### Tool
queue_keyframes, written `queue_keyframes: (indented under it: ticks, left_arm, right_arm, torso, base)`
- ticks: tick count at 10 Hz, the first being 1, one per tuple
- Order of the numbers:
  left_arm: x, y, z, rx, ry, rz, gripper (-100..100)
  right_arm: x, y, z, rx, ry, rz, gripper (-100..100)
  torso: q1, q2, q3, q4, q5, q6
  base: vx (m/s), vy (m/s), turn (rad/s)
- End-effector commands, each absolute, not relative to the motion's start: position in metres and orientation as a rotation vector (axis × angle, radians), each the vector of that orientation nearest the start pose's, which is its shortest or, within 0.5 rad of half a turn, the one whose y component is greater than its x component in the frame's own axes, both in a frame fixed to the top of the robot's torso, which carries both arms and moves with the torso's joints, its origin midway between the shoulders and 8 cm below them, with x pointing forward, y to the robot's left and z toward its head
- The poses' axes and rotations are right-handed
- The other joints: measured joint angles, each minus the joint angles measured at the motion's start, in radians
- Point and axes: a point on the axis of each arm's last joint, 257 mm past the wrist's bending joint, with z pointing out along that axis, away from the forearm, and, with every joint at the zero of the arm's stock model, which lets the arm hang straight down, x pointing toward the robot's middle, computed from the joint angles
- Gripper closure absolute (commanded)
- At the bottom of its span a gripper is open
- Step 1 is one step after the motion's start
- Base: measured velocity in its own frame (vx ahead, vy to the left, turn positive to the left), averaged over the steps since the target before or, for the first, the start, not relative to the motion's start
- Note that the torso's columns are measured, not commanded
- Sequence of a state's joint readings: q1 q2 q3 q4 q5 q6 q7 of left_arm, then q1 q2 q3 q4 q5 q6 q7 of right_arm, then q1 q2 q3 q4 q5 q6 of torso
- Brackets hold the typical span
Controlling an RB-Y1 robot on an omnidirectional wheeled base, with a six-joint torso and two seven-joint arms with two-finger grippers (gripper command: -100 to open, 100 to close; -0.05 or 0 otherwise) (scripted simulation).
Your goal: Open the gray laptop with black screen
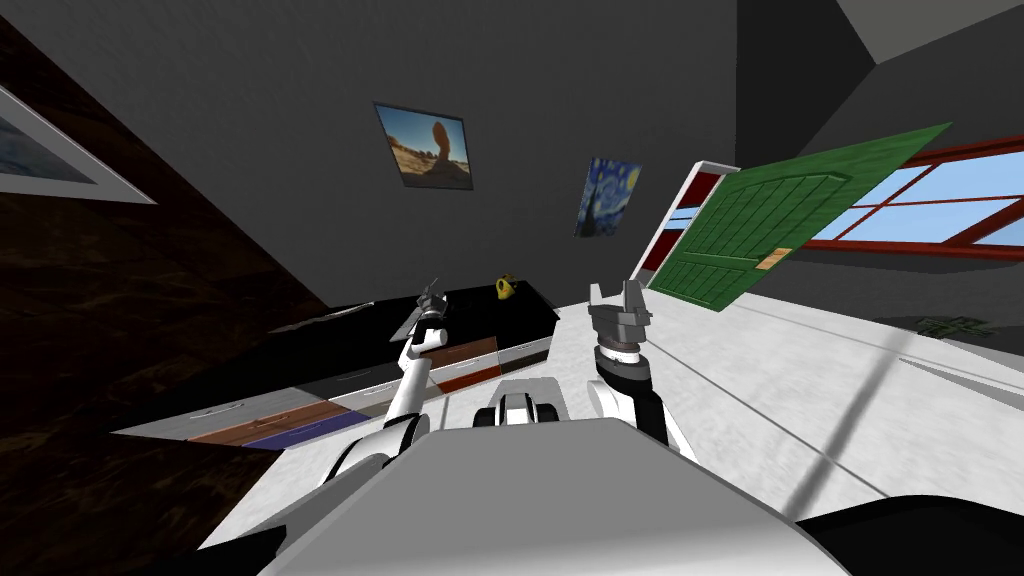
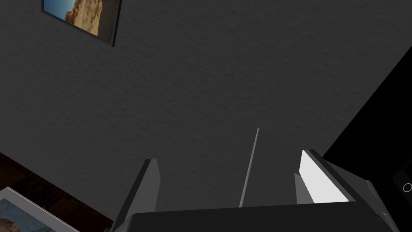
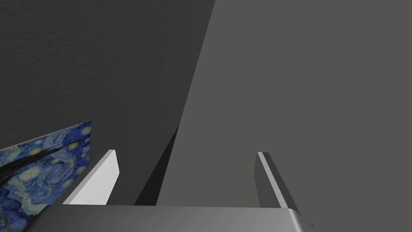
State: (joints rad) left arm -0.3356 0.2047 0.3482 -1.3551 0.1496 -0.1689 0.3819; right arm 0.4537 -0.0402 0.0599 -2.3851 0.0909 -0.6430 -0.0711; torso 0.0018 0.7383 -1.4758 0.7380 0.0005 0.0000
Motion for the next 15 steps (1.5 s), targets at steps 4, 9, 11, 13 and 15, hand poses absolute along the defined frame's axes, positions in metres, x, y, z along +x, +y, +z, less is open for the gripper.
queue_keyframes:
  ticks: [4, 9, 11, 13, 15]
  left_arm:
    - [0.624, 0.445, -0.094, -1.390, 0.539, -1.438, -100]
    - [0.640, 0.471, -0.112, -1.495, 0.501, -1.396, -100]
    - [0.644, 0.479, -0.114, -1.522, 0.487, -1.386, -100]
    - [0.648, 0.486, -0.122, -1.560, 0.478, -1.372, -100]
    - [0.652, 0.492, -0.130, -1.596, 0.468, -1.359, -100]
  right_arm:
    - [0.296, -0.228, 0.103, 0.367, 0.483, 1.451, 0]
    - [0.296, -0.228, 0.103, 0.367, 0.483, 1.451, 0]
    - [0.296, -0.228, 0.103, 0.367, 0.483, 1.451, 0]
    - [0.296, -0.228, 0.103, 0.367, 0.483, 1.451, 0]
    - [0.296, -0.228, 0.103, 0.367, 0.483, 1.451, 0]
  torso:
    - [-0.003, 0.000, 0.000, 0.000, -0.001, 0.000]
    - [-0.002, 0.000, 0.000, 0.000, -0.001, 0.000]
    - [-0.001, 0.000, 0.000, 0.000, 0.000, 0.000]
    - [-0.002, 0.000, 0.000, 0.000, 0.000, 0.000]
    - [-0.002, 0.000, 0.000, 0.000, -0.001, 0.000]
  base:
    - [-0.004, -0.051, 0.052]
    - [-0.005, -0.028, 0.049]
    - [-0.002, -0.009, 0.020]
    - [-0.002, -0.014, 0.042]
    - [-0.005, -0.024, 0.053]
